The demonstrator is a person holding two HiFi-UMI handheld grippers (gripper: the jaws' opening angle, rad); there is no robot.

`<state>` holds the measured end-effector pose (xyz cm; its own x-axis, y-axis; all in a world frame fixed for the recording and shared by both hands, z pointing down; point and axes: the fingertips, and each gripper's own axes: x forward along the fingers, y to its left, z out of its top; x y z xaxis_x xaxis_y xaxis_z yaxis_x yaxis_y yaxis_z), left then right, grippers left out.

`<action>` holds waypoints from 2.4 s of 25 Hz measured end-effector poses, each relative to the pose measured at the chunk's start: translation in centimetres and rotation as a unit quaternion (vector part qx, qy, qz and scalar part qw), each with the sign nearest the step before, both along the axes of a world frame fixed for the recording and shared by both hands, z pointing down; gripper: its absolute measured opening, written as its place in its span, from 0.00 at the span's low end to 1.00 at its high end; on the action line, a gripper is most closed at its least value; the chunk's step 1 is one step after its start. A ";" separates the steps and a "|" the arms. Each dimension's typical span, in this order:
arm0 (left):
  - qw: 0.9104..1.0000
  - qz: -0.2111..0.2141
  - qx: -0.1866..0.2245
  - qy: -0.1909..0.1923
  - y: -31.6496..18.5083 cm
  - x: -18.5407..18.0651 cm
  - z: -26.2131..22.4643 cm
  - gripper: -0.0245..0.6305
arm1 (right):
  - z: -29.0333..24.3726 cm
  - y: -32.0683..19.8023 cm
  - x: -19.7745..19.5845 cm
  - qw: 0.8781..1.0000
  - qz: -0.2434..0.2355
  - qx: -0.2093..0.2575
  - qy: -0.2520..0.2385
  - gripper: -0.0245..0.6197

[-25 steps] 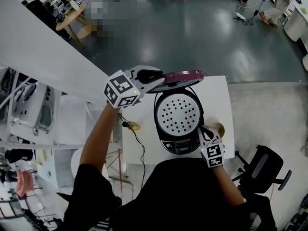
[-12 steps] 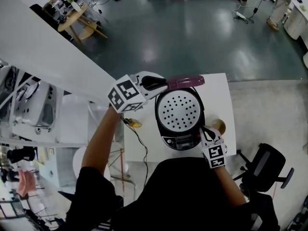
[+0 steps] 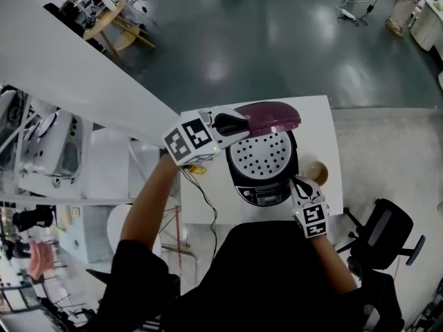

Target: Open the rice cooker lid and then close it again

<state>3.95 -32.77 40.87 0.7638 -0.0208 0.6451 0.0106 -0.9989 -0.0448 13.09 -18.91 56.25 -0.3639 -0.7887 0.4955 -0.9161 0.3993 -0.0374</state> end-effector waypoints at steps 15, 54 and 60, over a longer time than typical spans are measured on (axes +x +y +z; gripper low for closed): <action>0.997 0.048 0.008 -0.052 7.7 0.9 6.0 0.16 | 0.8 1.1 -0.3 1.000 -0.013 -0.017 -0.007 0.04; 0.993 0.029 -0.097 -0.060 13.1 0.6 17.5 0.05 | 1.7 0.1 -1.3 0.999 -0.020 -0.033 -0.015 0.04; 0.990 0.018 -0.118 -0.078 13.5 0.5 19.2 0.04 | 1.7 -0.1 -1.2 0.999 -0.020 -0.036 -0.014 0.04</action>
